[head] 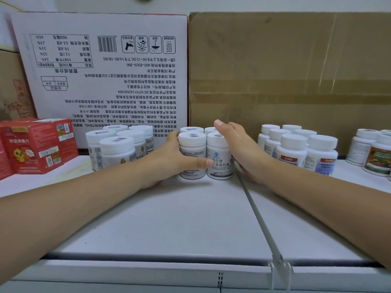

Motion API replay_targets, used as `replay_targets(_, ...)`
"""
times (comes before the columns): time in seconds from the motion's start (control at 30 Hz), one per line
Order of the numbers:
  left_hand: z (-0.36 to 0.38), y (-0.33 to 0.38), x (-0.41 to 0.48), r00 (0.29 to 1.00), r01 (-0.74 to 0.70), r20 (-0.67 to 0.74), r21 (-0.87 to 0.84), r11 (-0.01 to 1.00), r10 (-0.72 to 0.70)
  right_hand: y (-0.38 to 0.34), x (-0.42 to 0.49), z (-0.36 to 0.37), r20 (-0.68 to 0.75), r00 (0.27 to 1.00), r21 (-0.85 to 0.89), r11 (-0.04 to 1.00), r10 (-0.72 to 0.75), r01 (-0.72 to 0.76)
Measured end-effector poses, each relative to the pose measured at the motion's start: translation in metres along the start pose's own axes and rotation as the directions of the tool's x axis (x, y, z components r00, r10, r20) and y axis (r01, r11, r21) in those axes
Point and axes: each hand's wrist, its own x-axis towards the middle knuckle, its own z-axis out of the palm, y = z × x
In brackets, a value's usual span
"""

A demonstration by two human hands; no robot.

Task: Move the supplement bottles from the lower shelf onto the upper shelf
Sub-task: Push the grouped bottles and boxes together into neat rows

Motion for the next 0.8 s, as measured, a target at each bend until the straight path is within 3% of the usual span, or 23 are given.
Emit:
replay_targets(0.1, 0.001, 0.025, -0.014, 0.988, 0.041, -0.152, 0.200, 0.979, -0.010, -0.013, -0.006, -0.005, -0.052, 0.996, -0.020, 0.997, -0.070, 0.069)
replay_targets(0.27, -0.015, 0.071, -0.036, 0.983, 0.038, -0.178, 0.389, 0.920, 0.035, -0.049, -0.009, -0.014, -0.190, 0.964, -0.054, 0.982, -0.188, 0.181)
replay_targets(0.37, -0.032, 0.095, -0.055, 0.980, -0.001, -0.179, 0.446, 0.895, 0.090, -0.063, -0.017, -0.015, -0.176, 0.922, -0.134, 0.936, -0.345, 0.325)
replay_targets(0.43, -0.048, 0.102, -0.065, 0.971, -0.025, -0.201, 0.453, 0.891, 0.130, -0.068, -0.021, -0.012, -0.128, 0.919, -0.161, 0.922, -0.374, 0.352)
replay_targets(0.53, -0.075, 0.099, -0.075, 0.962, -0.019, -0.231, 0.476, 0.879, 0.146, -0.063, -0.018, -0.005, -0.131, 0.950, -0.162, 0.952, -0.283, 0.261)
replay_targets(0.7, -0.119, 0.075, -0.087, 0.955, 0.040, -0.272, 0.518, 0.854, 0.121, -0.027, -0.012, -0.013, -0.227, 0.971, 0.011, 0.997, 0.077, -0.077)
replay_targets(0.8, -0.139, 0.049, -0.090, 0.957, 0.129, -0.289, 0.517, 0.846, 0.031, -0.010, -0.014, -0.012, -0.164, 0.980, 0.025, 0.994, 0.113, -0.110)
